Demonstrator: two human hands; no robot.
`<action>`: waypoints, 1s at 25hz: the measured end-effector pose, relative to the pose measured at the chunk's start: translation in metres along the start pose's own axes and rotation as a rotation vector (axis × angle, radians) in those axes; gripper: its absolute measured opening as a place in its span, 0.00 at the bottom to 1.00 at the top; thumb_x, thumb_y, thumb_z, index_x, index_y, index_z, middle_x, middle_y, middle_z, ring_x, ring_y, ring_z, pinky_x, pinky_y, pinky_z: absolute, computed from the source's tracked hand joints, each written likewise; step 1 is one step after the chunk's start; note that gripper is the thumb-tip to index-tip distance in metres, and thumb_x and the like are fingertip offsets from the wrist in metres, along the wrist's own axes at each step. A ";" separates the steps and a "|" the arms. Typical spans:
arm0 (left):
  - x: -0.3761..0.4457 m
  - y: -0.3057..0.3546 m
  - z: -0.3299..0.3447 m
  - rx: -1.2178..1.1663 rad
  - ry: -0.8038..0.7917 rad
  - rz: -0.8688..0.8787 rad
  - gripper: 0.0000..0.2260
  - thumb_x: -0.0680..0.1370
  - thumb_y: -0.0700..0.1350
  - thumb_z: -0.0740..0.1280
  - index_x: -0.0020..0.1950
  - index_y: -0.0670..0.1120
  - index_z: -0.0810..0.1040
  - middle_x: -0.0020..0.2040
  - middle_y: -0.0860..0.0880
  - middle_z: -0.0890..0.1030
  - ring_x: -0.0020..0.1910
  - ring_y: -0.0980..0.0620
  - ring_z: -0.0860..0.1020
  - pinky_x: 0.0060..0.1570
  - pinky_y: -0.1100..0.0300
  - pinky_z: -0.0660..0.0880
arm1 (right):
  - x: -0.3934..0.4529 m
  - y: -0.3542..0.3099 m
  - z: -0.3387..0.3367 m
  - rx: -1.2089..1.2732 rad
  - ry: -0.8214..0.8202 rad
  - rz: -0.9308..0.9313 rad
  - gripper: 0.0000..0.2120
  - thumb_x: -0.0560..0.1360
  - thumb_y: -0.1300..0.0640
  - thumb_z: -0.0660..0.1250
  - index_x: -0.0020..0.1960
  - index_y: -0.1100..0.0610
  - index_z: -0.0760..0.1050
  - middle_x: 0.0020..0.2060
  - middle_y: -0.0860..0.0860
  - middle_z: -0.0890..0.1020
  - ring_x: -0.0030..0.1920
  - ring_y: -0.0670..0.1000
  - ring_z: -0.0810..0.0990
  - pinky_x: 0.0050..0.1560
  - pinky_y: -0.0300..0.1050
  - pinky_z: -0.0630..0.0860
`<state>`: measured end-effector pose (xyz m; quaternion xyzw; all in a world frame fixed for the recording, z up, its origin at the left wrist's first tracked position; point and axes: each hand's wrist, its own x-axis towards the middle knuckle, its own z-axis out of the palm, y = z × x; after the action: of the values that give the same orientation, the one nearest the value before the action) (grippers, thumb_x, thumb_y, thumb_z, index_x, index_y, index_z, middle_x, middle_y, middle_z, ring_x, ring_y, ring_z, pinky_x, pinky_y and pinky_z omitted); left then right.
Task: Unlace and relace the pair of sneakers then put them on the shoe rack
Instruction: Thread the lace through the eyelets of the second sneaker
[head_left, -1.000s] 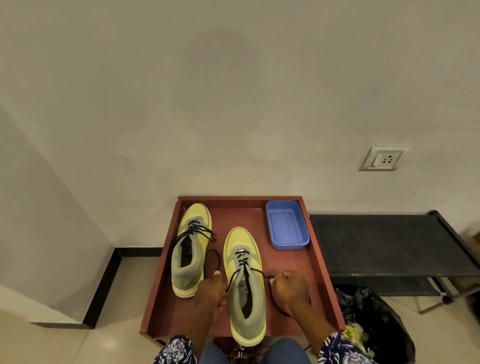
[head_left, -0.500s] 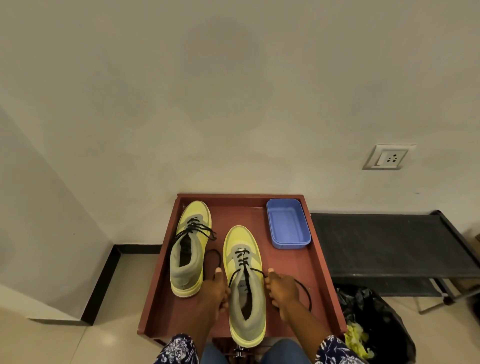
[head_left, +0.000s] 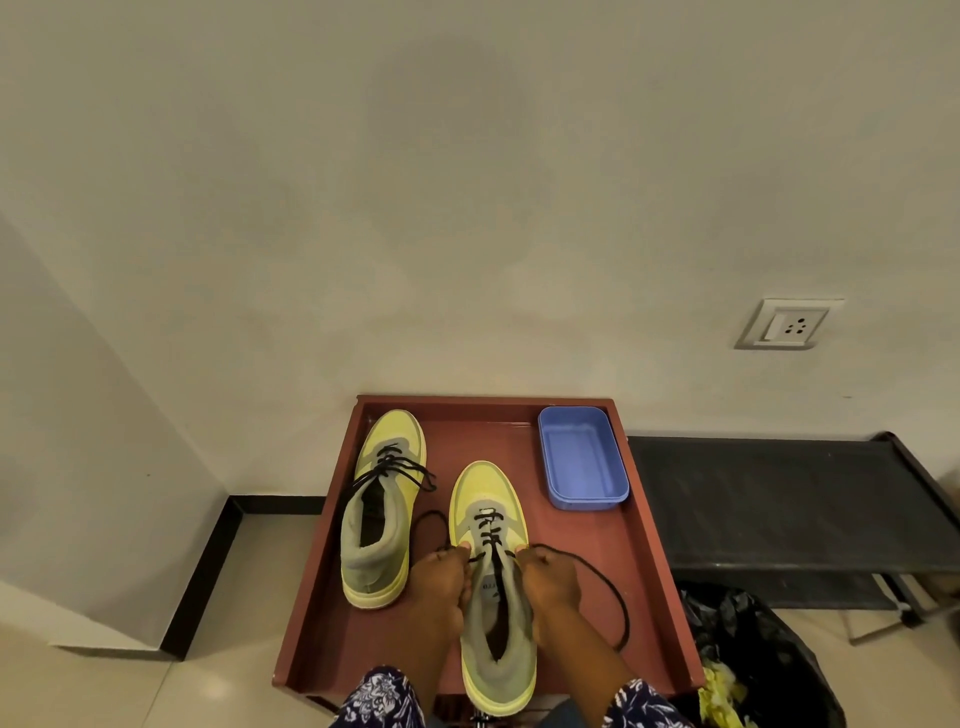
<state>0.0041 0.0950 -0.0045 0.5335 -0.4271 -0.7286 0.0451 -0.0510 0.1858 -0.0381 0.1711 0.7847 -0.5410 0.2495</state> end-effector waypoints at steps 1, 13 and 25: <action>0.000 0.000 0.001 -0.023 0.004 0.040 0.15 0.78 0.38 0.63 0.31 0.44 0.66 0.21 0.50 0.65 0.18 0.56 0.61 0.22 0.65 0.59 | -0.001 -0.002 0.001 0.030 0.017 -0.015 0.09 0.73 0.57 0.66 0.36 0.59 0.79 0.34 0.55 0.81 0.36 0.54 0.76 0.42 0.46 0.73; -0.001 0.001 0.000 -0.052 -0.100 0.275 0.09 0.79 0.38 0.61 0.39 0.42 0.69 0.35 0.42 0.75 0.32 0.50 0.72 0.33 0.59 0.68 | -0.008 -0.014 -0.005 0.105 -0.002 -0.192 0.05 0.75 0.60 0.65 0.44 0.62 0.78 0.40 0.54 0.81 0.41 0.51 0.77 0.40 0.43 0.73; -0.010 0.002 -0.003 -0.199 -0.046 0.166 0.10 0.81 0.38 0.54 0.40 0.43 0.65 0.39 0.42 0.73 0.37 0.47 0.76 0.43 0.56 0.75 | 0.006 -0.008 -0.007 0.101 -0.039 -0.049 0.11 0.76 0.60 0.62 0.37 0.59 0.77 0.38 0.57 0.83 0.41 0.56 0.80 0.47 0.52 0.78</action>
<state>0.0099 0.0974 0.0038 0.4723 -0.3962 -0.7733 0.1480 -0.0612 0.1897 -0.0334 0.1535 0.7552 -0.5892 0.2426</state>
